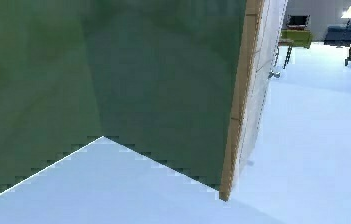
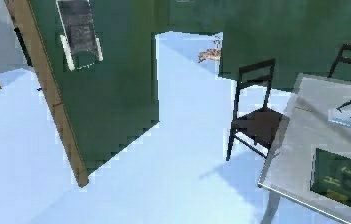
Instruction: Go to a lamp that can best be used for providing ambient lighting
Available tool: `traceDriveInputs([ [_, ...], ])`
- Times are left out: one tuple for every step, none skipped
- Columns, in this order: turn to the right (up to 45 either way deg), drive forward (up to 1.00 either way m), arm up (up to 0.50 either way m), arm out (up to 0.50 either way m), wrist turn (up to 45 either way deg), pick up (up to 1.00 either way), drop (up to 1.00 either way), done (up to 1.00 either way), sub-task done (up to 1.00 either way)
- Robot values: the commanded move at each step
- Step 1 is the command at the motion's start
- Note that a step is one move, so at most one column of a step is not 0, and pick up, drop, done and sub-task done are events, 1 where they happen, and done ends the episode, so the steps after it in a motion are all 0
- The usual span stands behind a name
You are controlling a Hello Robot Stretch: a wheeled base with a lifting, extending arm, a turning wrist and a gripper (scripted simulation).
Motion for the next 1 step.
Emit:
traceDriveInputs([
  [-45.0, 0.00, 0.00, 0.00, 0.0, 0.00, 0.00, 0.00, 0.00],
])
